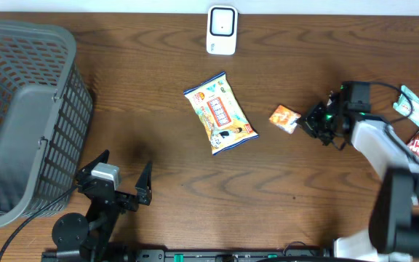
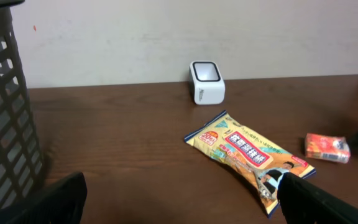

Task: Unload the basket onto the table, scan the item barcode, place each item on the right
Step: 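Move the right gripper to the small orange box and grasp it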

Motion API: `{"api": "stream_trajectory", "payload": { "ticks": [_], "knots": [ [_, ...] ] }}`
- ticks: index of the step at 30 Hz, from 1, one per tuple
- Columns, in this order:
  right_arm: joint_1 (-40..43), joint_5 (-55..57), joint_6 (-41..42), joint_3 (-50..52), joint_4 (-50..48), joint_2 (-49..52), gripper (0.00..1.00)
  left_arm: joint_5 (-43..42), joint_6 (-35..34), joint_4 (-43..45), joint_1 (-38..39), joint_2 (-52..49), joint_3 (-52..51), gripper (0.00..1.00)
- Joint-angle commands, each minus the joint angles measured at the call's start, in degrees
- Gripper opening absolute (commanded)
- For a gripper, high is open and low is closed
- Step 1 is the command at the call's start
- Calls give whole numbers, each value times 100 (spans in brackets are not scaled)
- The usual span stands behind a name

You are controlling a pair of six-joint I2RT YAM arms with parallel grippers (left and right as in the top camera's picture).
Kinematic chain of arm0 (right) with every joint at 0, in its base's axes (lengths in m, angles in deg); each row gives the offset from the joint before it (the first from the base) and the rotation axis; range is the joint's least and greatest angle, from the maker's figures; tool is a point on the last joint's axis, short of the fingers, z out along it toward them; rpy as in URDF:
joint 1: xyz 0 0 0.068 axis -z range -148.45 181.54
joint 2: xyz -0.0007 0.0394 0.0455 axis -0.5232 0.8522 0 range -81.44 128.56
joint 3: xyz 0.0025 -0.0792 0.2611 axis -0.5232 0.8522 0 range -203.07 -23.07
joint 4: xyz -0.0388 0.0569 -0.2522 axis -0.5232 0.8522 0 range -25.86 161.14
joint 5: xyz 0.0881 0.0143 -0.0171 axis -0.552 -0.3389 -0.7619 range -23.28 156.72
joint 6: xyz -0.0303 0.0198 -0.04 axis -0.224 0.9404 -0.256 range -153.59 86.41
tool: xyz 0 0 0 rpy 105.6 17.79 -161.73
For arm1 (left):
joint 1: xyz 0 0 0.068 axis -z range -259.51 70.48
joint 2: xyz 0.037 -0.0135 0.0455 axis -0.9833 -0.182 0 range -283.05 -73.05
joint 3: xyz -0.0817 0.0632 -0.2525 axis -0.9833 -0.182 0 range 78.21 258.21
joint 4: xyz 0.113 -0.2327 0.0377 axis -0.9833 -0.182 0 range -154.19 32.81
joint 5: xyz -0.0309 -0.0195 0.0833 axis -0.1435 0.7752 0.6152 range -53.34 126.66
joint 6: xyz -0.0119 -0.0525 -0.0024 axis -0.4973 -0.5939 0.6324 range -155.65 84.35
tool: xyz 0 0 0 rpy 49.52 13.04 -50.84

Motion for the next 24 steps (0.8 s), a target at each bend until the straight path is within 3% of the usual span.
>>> {"api": "stream_trajectory", "payload": {
  "ticks": [1, 5, 8, 9, 11, 15, 24],
  "knots": [
    [-52, -743, 144, -33, 490, -994, 1, 31, 79, 4, 22, 11, 31, 98],
    [-92, -1475, 157, -33, 1491, -1655, 1, 31, 79, 4, 22, 11, 31, 98],
    [-116, -1034, 7, -33, 2009, -1917, 1, 31, 79, 4, 22, 11, 31, 98],
    [-131, -678, -87, -33, 2011, -1945, 14, 31, 79, 4, 22, 11, 31, 98],
    [-188, 313, -101, -31, 2004, -1932, 54, 33, 79, 4, 22, 11, 31, 98],
    [-280, 1696, 332, 4, 1840, -1740, 54, 31, 79, 4, 22, 11, 31, 98],
    [-286, 1502, 894, 409, 367, -907, 41, 31, 79, 4, 22, 11, 31, 98]
  ]
}}
